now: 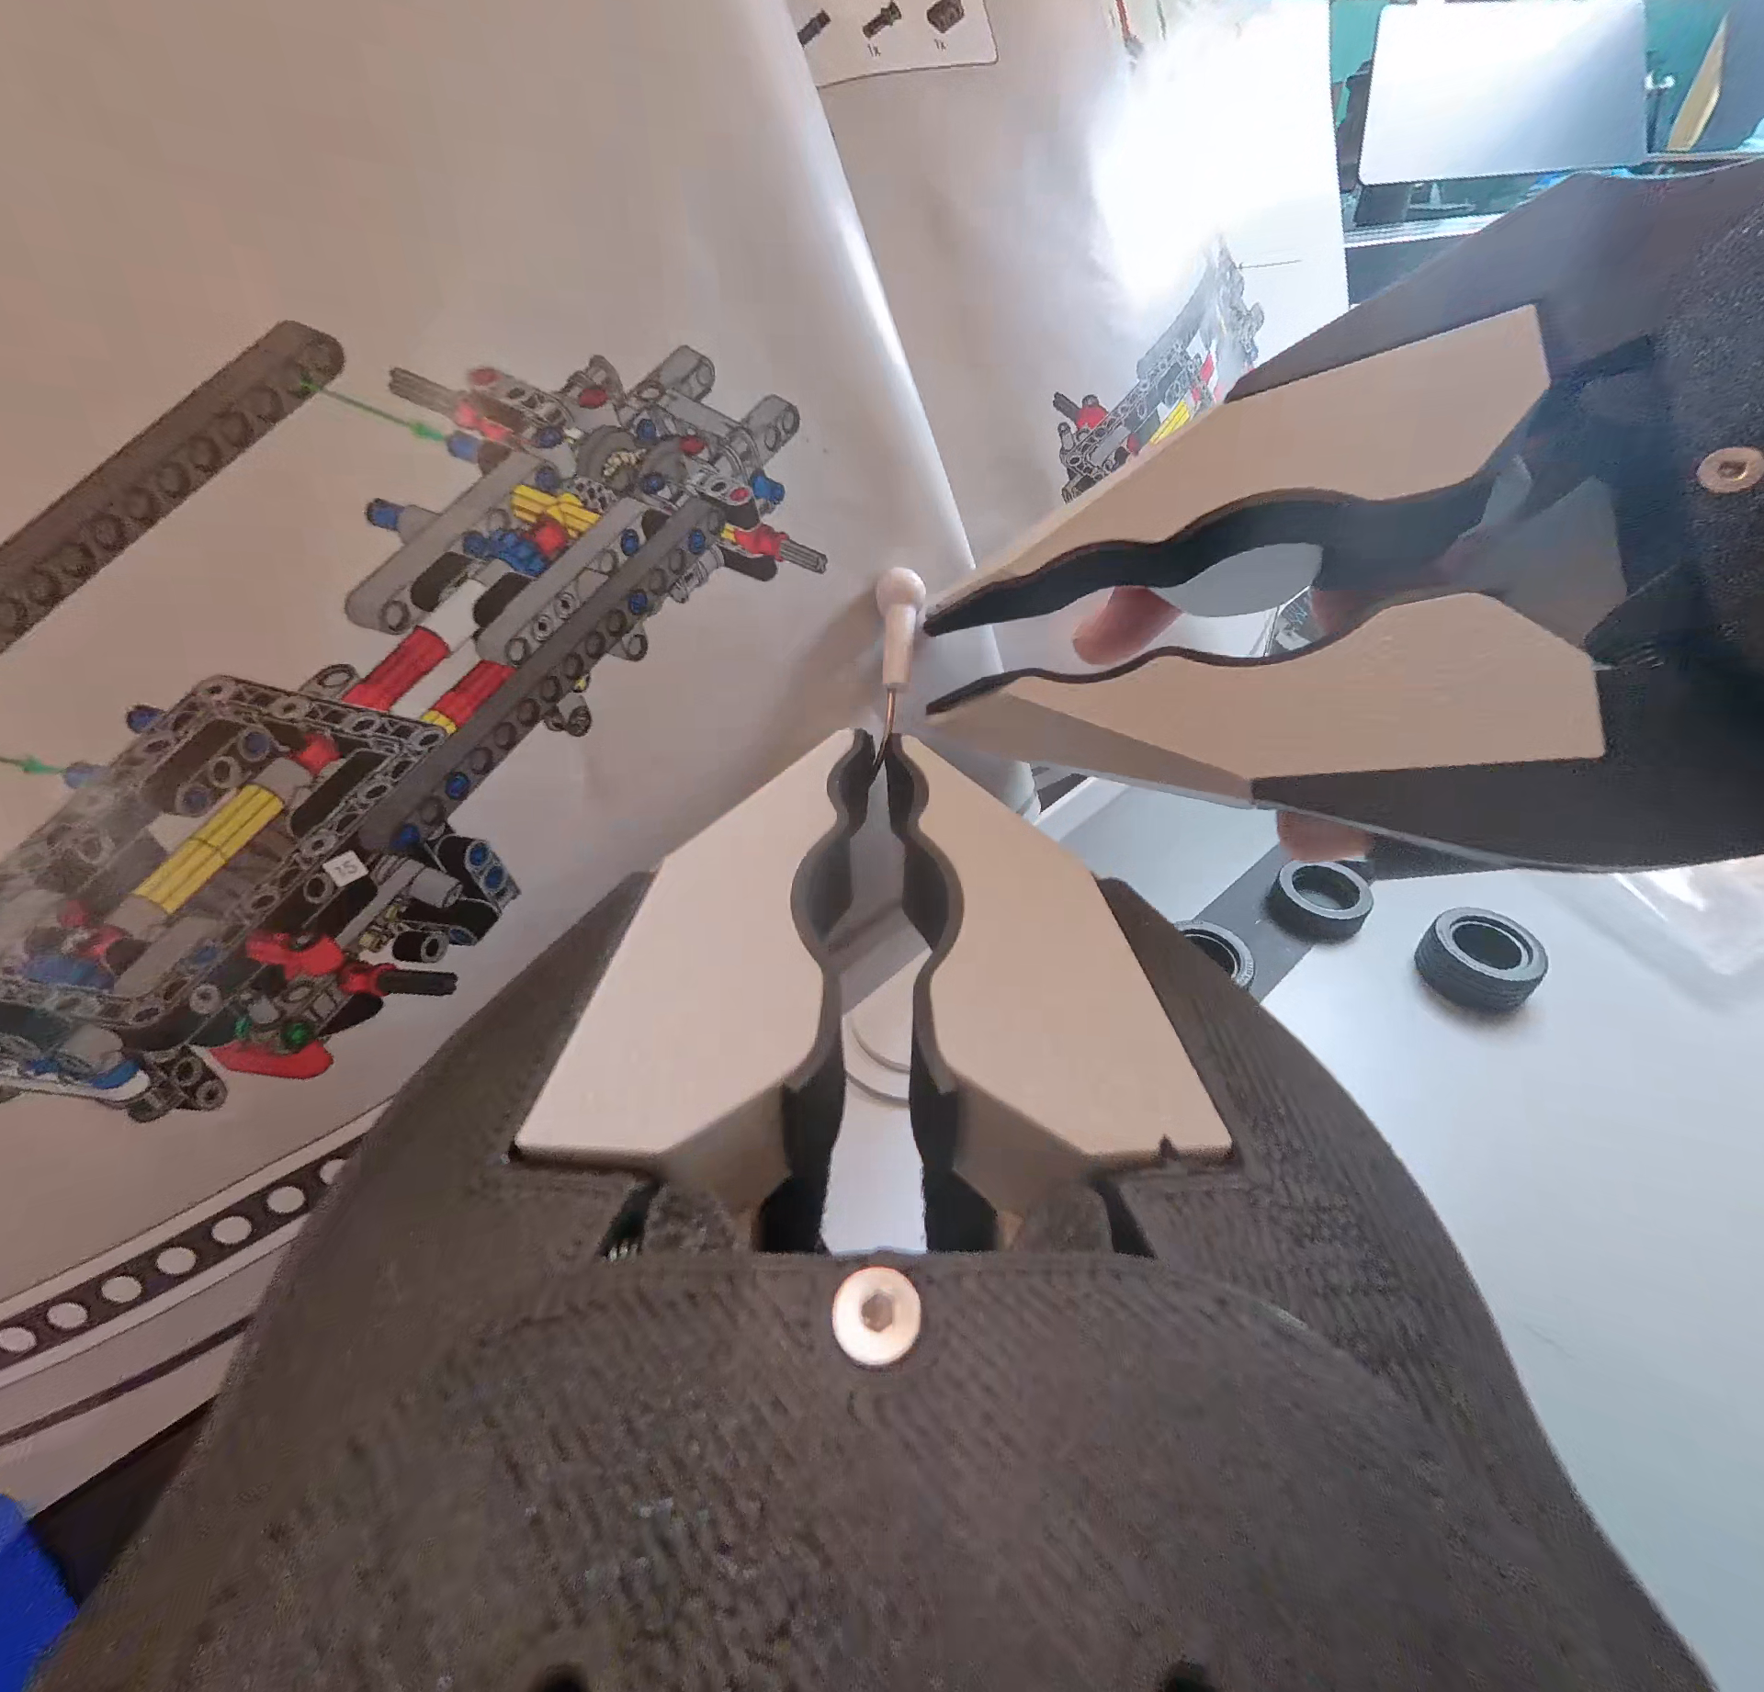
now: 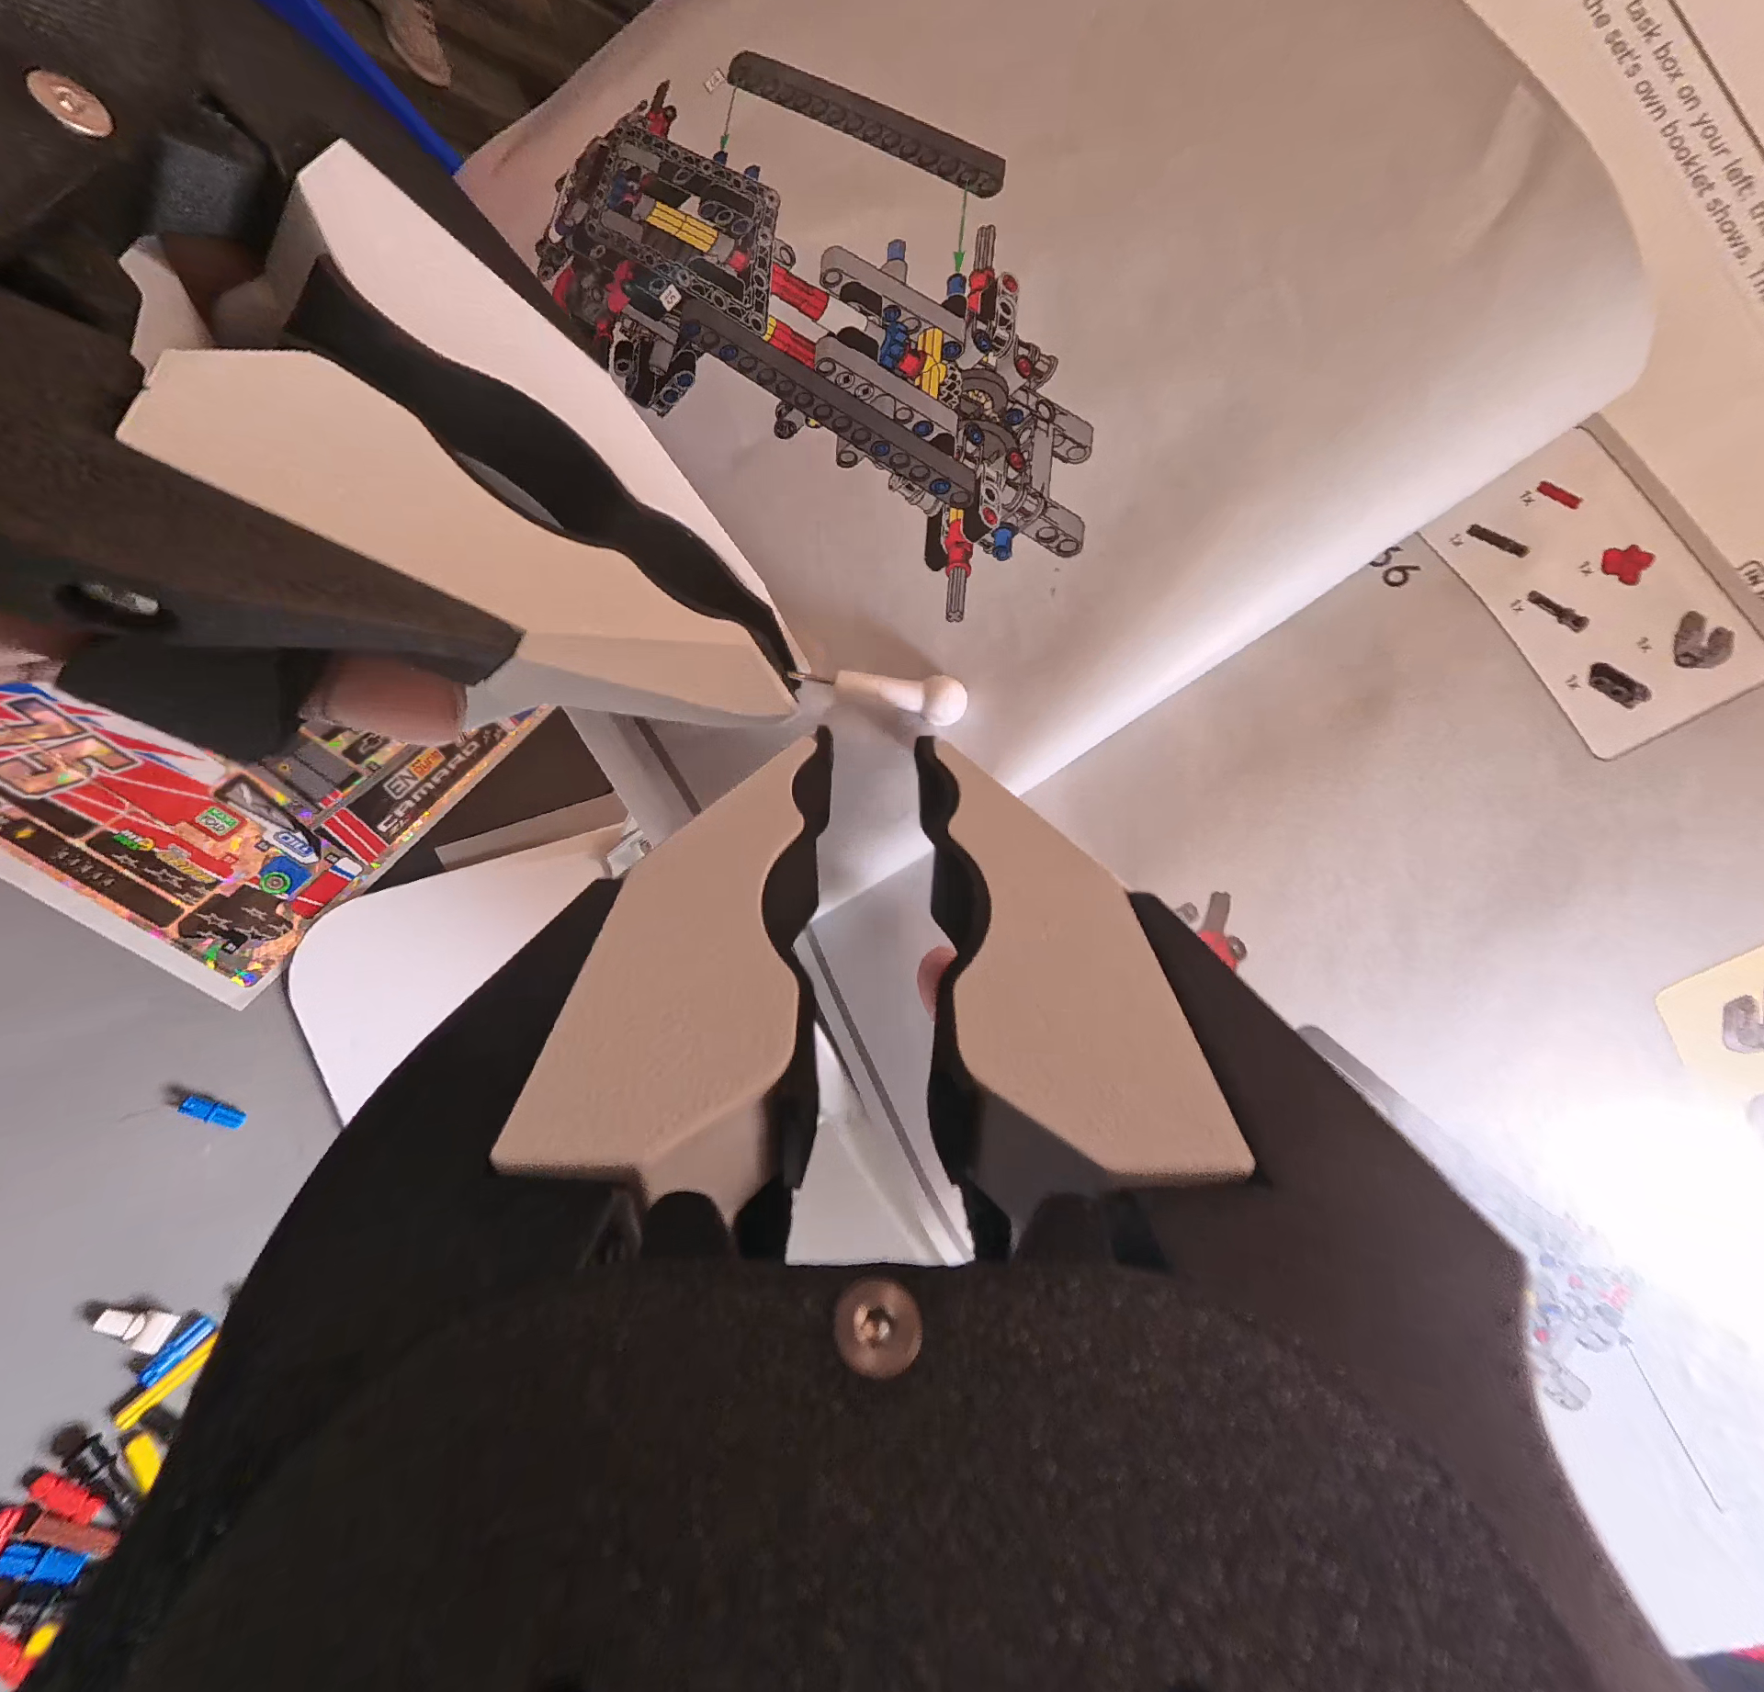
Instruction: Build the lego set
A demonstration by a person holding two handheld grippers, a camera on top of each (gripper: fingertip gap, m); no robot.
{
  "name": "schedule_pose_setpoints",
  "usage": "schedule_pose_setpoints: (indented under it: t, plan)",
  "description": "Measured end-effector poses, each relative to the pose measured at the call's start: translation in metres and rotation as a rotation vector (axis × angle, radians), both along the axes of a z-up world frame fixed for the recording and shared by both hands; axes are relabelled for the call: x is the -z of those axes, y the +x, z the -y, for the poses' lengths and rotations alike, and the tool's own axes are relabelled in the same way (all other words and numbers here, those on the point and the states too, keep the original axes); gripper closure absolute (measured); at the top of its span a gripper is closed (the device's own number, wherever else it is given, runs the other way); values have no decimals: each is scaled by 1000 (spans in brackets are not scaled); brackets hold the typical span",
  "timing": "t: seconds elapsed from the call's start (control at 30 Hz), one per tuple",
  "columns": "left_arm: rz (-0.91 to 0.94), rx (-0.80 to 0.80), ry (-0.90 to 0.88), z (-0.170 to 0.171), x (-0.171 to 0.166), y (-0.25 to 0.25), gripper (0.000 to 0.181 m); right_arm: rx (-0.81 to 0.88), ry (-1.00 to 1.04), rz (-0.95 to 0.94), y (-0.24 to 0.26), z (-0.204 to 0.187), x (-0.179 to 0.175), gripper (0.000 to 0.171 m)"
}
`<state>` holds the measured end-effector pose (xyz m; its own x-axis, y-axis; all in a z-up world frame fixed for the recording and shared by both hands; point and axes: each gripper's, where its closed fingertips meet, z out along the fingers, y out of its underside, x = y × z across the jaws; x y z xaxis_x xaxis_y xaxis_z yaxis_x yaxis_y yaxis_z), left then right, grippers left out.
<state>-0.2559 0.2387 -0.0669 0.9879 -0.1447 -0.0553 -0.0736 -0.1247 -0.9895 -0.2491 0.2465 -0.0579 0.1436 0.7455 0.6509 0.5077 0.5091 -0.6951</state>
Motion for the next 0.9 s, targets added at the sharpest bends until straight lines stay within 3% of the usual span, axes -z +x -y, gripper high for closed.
schedule_pose_setpoints:
  t: [0.3,0.57,0.7,0.9]
  plan:
    - [11,-16,13,14,-2,-4,173,37,10,-10,18,-12,6,156]
    - [2,30,-9,70,1,-1,160,18,-10,-16,27,-2,11,152]
    - [-113,216,-69,130,18,41,157,-159,-88,-51,66,56,8,153]
    - [-223,463,-264,228,86,103,145,-412,-200,51,171,174,44,153]
